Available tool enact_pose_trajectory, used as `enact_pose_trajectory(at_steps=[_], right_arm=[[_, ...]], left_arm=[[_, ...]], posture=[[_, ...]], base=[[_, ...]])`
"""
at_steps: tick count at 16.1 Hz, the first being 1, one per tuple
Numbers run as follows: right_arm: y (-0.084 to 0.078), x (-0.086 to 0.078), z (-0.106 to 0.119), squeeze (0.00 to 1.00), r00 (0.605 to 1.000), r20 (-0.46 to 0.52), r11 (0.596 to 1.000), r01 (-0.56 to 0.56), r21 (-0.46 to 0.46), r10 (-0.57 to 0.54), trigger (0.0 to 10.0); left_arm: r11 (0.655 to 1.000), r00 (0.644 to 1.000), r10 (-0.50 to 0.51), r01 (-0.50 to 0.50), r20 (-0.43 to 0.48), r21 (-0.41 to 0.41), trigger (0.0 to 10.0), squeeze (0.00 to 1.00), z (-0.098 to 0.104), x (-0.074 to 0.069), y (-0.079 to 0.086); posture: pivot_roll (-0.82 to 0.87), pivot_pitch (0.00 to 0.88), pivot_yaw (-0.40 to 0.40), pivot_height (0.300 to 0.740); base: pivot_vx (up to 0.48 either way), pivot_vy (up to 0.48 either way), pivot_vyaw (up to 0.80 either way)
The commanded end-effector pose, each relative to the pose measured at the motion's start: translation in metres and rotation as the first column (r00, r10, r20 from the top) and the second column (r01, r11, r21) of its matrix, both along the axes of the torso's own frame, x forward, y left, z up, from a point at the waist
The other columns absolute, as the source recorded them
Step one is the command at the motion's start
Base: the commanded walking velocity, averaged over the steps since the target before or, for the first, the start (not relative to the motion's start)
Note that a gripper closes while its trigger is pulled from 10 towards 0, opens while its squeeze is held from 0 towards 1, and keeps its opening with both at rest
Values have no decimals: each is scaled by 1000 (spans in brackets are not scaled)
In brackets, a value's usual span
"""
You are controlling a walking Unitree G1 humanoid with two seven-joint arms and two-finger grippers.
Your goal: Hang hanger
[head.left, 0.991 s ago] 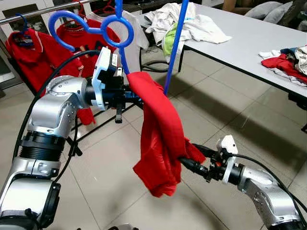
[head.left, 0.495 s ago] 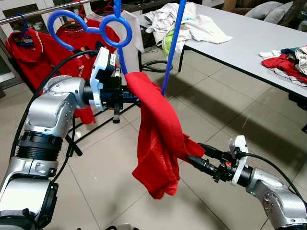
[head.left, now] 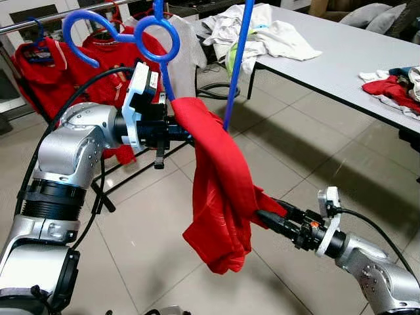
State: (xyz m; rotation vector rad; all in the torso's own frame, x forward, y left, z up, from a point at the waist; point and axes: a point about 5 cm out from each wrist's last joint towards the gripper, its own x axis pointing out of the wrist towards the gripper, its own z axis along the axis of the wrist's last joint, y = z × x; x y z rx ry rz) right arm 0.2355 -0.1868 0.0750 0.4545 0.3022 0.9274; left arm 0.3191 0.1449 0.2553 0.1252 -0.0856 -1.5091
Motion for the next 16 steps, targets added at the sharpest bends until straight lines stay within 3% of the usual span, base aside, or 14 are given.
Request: enact_pose_trajectory(at_steps=[1, 8, 10, 14, 15, 16], right_arm=[[-2, 2, 4, 0, 1000, 3, 999, 18, 37, -18, 0], [-5, -3, 7, 0, 1000, -17, 995, -2, 105, 4, 0], [-4, -3, 5, 0, 1000, -22, 996, -5, 87, 7, 0], [1, 5, 0, 0, 999, 10, 999, 31, -33, -31, 0], [3, 9, 1, 0, 999, 23, 998, 49, -41, -48, 627], [6, 12, 4, 0, 998, 38, 998, 59, -30, -58, 0]], left_arm=[[1000, 999, -11, 11, 33, -19, 0, 0, 10, -2, 3], [1000, 999, 6, -5, 38, -31, 0, 0, 13, -1, 5], [999, 999, 12, -10, 44, -39, 0, 0, 14, 0, 5], [998, 999, 12, -9, 53, -58, 0, 0, 17, 0, 2], [998, 999, 9, -6, 52, -60, 0, 0, 17, 0, 1], [998, 999, 4, 0, 52, -61, 0, 0, 17, -1, 1]], posture=[[-58, 0, 67, 740], [-57, 0, 67, 740], [-57, 0, 66, 740], [-56, 0, 66, 740], [-56, 0, 67, 740], [-56, 0, 67, 740]], base=[[0, 0, 0], [0, 0, 0], [0, 0, 0], [0, 0, 0], [0, 0, 0], [0, 0, 0]])
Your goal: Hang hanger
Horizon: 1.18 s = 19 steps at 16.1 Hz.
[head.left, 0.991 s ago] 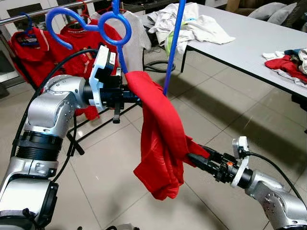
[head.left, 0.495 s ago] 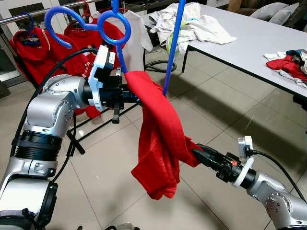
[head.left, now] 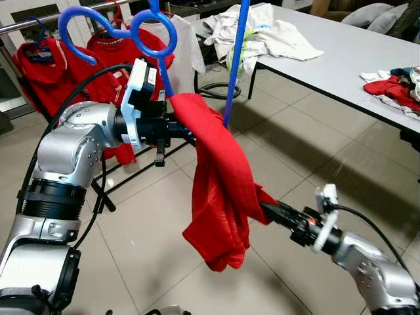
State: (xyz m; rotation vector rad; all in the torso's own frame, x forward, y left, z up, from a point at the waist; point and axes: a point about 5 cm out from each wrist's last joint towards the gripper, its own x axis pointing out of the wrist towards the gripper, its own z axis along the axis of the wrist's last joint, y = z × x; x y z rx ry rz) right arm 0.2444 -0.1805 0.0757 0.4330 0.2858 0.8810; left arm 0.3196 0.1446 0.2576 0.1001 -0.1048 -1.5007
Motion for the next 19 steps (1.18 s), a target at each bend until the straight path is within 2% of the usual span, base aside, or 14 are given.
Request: enact_pose_trajectory(at_steps=[1, 7, 13, 14, 15, 16, 19], right_arm=[[1, 5, 6, 0, 999, 32, 1000, 10, -10, -10, 0], [3, 7, 3, 0, 999, 46, 998, 13, -63, -10, 0], [-14, 17, 2, 0, 988, 73, 966, 147, -212, -134, 0], [-16, 19, 3, 0, 985, 81, 959, 167, -230, -153, 0], [-21, 23, 8, 0, 973, 110, 938, 226, -261, -204, 0], [-22, 25, 10, 0, 966, 124, 930, 251, -269, -225, 0], [-30, 42, 36, 0, 907, 204, 886, 409, -218, -368, 0]], left_arm=[[999, 998, -5, 7, 55, -32, 0, 0, 15, -1, 1], [999, 998, 6, -4, 57, -41, 0, 0, 15, 0, 2], [999, 998, 41, -41, 46, 17, 0, 0, 2, 0, 6], [997, 997, 59, -61, 55, 39, 0, 0, -2, 1, 6], [987, 991, 109, -117, 78, 108, 0, 0, -14, 3, 8], [981, 988, 122, -134, 90, 143, 0, 0, -20, 4, 8], [925, 976, 183, -213, 121, 316, 0, 0, -59, 2, 9]], posture=[[-56, 0, 67, 740], [-57, 0, 66, 740], [-58, 0, 66, 740], [-58, 0, 66, 740], [-59, 0, 67, 740], [-59, 0, 67, 740], [-61, 0, 69, 740]], base=[[0, 0, 0], [0, 0, 0], [0, 0, 0], [0, 0, 0], [0, 0, 0], [0, 0, 0], [0, 0, 0]])
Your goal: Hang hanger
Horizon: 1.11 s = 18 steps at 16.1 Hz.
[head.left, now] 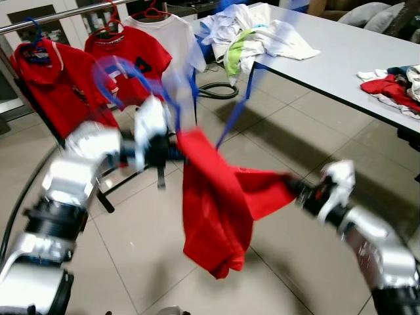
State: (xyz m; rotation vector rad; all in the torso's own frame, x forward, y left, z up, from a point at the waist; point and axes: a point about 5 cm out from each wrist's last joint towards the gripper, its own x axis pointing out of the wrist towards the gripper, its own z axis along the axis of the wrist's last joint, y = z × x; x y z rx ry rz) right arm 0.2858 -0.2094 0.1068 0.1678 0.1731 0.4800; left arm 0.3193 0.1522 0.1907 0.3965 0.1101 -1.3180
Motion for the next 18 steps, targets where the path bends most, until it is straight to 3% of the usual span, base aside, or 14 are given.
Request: enact_pose_trajectory(at_steps=[1, 2, 4, 6, 9, 11, 13, 14, 18], right_arm=[[-4, 4, 10, 0, 998, 32, 999, 47, 21, -48, 0], [-5, 7, 14, 0, 997, 44, 997, 68, 30, -70, 0], [-11, 19, 34, 0, 981, 92, 983, 161, 91, -169, 0], [-11, 22, 40, 0, 973, 110, 977, 192, 91, -201, 0], [-7, 26, 48, 0, 951, 129, 956, 266, 122, -281, 0], [-6, 28, 50, 0, 942, 119, 943, 296, 152, -315, 0], [-6, 29, 51, 0, 939, 118, 941, 303, 152, -322, 0], [-5, 31, 53, 0, 937, 120, 938, 309, 156, -328, 0], [-4, 32, 53, 0, 940, 121, 942, 302, 149, -320, 0]], left_arm=[[998, 999, 29, -31, 38, 63, 0, 0, -2, 2, 2], [995, 999, 38, -41, 37, 96, 0, 0, -11, 1, 2], [964, 992, 116, -126, 53, 236, 0, 0, -48, -2, 1], [948, 990, 116, -134, 80, 288, 0, 0, -59, -5, 0], [905, 993, 63, -97, 97, 414, 0, 0, -90, -19, -5], [854, 987, 125, -157, 96, 496, 0, 0, -108, -23, 1], [825, 983, 161, -183, 88, 535, 0, 0, -114, -24, 5], [784, 963, 237, -266, 125, 561, 0, 0, -120, -21, 13], [731, 923, 326, -382, 203, 565, 0, 0, -122, -15, 18]], posture=[[-61, 0, 69, 740], [-61, 0, 69, 740], [-60, 0, 71, 740], [-61, 0, 69, 740], [-63, 0, 70, 740], [-63, 0, 69, 740], [-61, 0, 69, 740], [-60, 0, 69, 740], [-60, 0, 70, 740]], base=[[0, 0, 0], [0, 0, 0], [0, 0, 0], [0, 0, 0], [0, 0, 0], [0, 0, 0], [0, 0, 0], [0, 0, 0], [0, 0, 0]])
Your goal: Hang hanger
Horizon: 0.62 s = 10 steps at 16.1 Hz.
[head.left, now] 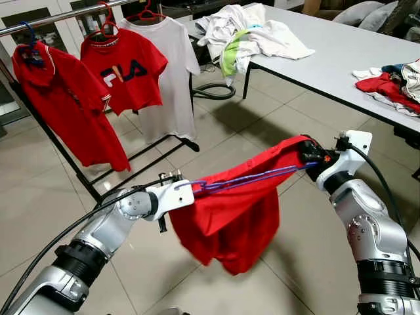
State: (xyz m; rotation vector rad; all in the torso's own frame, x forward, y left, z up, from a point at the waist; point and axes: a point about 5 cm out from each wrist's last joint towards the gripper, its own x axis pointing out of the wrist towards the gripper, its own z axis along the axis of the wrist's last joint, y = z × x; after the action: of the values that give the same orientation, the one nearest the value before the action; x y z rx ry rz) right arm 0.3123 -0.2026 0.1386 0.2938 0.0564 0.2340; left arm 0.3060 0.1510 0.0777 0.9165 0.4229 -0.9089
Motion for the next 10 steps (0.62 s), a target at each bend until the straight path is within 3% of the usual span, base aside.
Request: enact_pose_trajectory(at_steps=[1, 4, 10], right_arm=[[-11, 5, 21, 0, 995, 73, 998, 68, -8, -67, 0], [-11, 6, 22, 0, 995, 78, 998, 62, -14, -61, 0], [5, 2, 20, 0, 997, 78, 999, -24, -39, 27, 0]], left_arm=[[991, 993, 111, -108, -30, 82, 0, 0, -10, -1, 24], [983, 988, 154, -151, -18, 109, 0, 0, -13, 2, 32], [986, 990, 140, -137, -27, 93, 0, 0, -16, 4, 24]], posture=[[-60, 0, 70, 740], [-60, 0, 70, 740], [-62, 0, 75, 740]], base=[[0, 0, 0], [0, 0, 0], [0, 0, 0]])
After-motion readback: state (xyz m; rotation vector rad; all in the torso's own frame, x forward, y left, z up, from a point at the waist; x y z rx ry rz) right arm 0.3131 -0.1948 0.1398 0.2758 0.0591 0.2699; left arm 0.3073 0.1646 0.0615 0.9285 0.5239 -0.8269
